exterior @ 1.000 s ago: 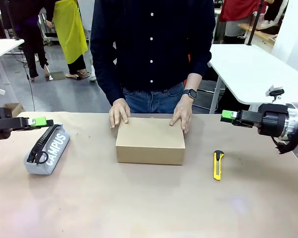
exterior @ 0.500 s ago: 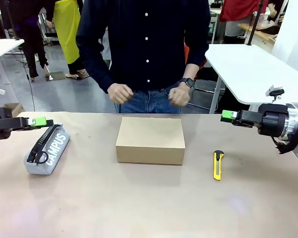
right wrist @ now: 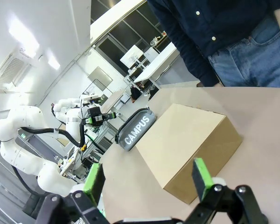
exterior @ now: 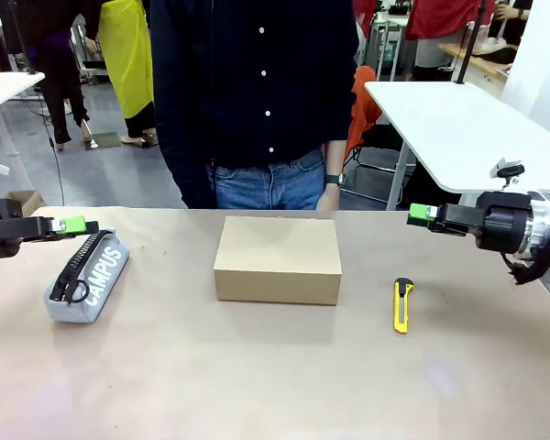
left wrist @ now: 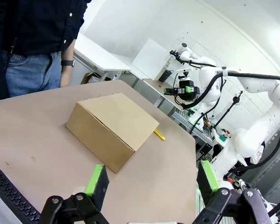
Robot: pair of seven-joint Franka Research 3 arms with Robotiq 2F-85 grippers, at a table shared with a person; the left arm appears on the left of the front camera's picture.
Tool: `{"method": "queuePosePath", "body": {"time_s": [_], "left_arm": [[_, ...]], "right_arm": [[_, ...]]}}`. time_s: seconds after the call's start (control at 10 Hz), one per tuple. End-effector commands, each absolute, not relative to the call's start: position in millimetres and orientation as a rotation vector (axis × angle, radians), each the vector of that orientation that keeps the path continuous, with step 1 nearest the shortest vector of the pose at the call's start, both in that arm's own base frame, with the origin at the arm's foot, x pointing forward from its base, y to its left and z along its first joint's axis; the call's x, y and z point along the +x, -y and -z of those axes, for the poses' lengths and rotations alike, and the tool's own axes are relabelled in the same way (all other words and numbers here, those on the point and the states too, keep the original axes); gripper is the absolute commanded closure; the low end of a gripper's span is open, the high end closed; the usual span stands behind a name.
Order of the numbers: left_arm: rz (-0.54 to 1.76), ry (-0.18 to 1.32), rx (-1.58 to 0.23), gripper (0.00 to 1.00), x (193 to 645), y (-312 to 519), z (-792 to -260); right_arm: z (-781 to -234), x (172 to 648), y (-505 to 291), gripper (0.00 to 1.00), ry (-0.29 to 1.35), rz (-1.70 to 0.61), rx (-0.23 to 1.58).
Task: Pack the item into the box.
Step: Close the Mailer Box.
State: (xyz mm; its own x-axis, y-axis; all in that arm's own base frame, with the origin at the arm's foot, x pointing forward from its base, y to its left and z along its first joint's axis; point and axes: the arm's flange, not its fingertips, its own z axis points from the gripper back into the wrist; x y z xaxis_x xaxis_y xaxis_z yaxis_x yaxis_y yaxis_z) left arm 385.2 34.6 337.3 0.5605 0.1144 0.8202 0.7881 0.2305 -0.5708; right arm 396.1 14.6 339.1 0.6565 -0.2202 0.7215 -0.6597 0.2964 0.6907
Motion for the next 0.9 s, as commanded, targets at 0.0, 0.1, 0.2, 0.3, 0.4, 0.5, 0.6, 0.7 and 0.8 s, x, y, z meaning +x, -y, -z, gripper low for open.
{"method": "queuePosePath", "body": {"time_s": [0.0,0.1,0.2,0.3,0.4,0.5,0.6,0.7,0.8], "left_arm": [[0.565,0.897,-1.267,0.00,385.6,-33.9,-339.7],[0.565,0.897,-1.267,0.00,385.6,-33.9,-339.7],[0.565,0.897,-1.267,0.00,385.6,-33.9,-339.7],[0.565,0.897,-1.267,0.00,385.6,-33.9,-339.7],[0.565,0.897,-1.267,0.00,385.6,-33.9,-339.7],[0.565,0.897,-1.267,0.00,385.6,-33.9,-339.7],[0.565,0.897,-1.267,0.00,385.6,-33.9,-339.7],[0.565,0.897,-1.267,0.00,385.6,-33.9,-339.7],[0.565,0.897,-1.267,0.00,385.6,-33.9,-339.7]], "right_arm": [[-342.4,395.0,-14.2,0.00,0.858,-0.353,1.260],[-342.4,395.0,-14.2,0.00,0.858,-0.353,1.260],[-342.4,395.0,-14.2,0.00,0.858,-0.353,1.260],[-342.4,395.0,-14.2,0.00,0.858,-0.353,1.260],[-342.4,395.0,-14.2,0.00,0.858,-0.353,1.260],[-342.4,395.0,-14.2,0.00,0.858,-0.353,1.260],[-342.4,395.0,-14.2,0.00,0.858,-0.353,1.260],[-342.4,395.0,-14.2,0.00,0.858,-0.353,1.260],[-342.4,395.0,-14.2,0.00,0.858,-0.353,1.260]]}}
